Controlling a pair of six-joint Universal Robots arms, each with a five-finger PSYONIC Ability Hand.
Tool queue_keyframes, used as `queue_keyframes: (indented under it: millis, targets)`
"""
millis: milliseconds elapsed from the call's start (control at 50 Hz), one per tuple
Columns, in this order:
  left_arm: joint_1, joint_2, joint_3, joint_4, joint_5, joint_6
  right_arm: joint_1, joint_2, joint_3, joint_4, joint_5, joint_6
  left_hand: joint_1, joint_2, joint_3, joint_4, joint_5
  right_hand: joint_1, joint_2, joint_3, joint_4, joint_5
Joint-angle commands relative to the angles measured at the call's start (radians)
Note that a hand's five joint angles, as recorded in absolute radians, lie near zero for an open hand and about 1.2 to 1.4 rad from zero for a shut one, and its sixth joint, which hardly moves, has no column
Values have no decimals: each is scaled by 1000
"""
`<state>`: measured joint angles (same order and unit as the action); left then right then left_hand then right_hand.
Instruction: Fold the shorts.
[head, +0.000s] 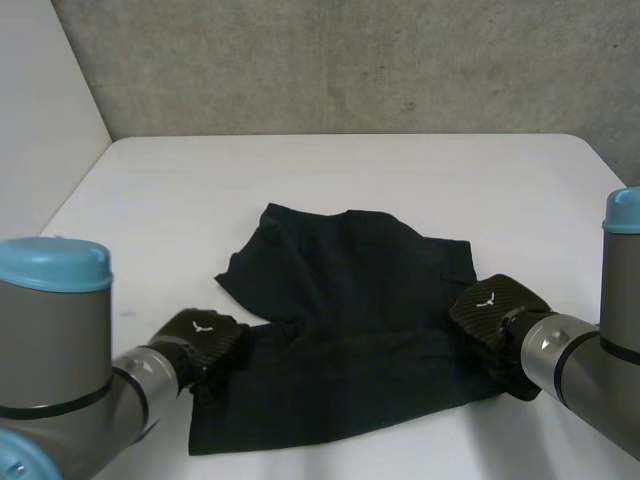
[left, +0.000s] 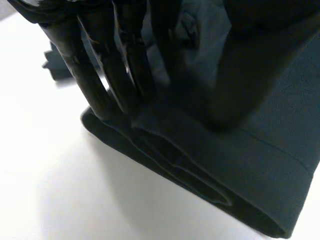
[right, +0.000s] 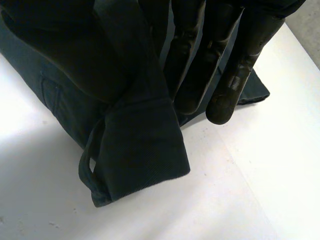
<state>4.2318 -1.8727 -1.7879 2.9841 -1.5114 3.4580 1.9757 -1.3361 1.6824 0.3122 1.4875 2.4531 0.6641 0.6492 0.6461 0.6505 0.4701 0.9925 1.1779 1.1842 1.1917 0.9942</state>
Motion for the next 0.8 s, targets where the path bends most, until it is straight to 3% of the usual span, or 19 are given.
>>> queue_keyframes:
  millis: [20, 100, 180, 280, 460, 640, 800]
  targets:
    - [-33, -16, 33, 0, -58, -6, -3, -35, 20, -1, 3, 13, 732, 747, 750, 746, 752, 404, 218, 212, 205, 228]
    - [-36, 148, 28, -11, -107, -29, -5, -75, 37, 7, 5, 12, 732, 747, 750, 746, 752, 404, 218, 212, 205, 228]
    - [-38, 314, 25, -53, -104, -46, -14, -141, 49, 28, 5, -6, 732, 747, 750, 746, 752, 404, 218, 212, 205, 228]
    - [-26, 525, 45, -199, -96, -39, -17, -268, 30, 113, -4, -46, 732, 747, 750, 746, 752, 404, 218, 212, 205, 228]
    - [-24, 684, 197, -364, -92, -39, -14, -472, -131, 189, -18, -79, 732, 747, 750, 746, 752, 404, 218, 212, 205, 228]
    - [-15, 647, 182, -363, -30, -39, -43, -445, -136, 266, -108, -89, 732, 747, 750, 746, 752, 404, 218, 212, 205, 228]
    - [-12, 276, 240, -237, -27, -36, -60, -146, -177, 217, -118, -94, 732, 747, 750, 746, 752, 404, 218, 212, 205, 228]
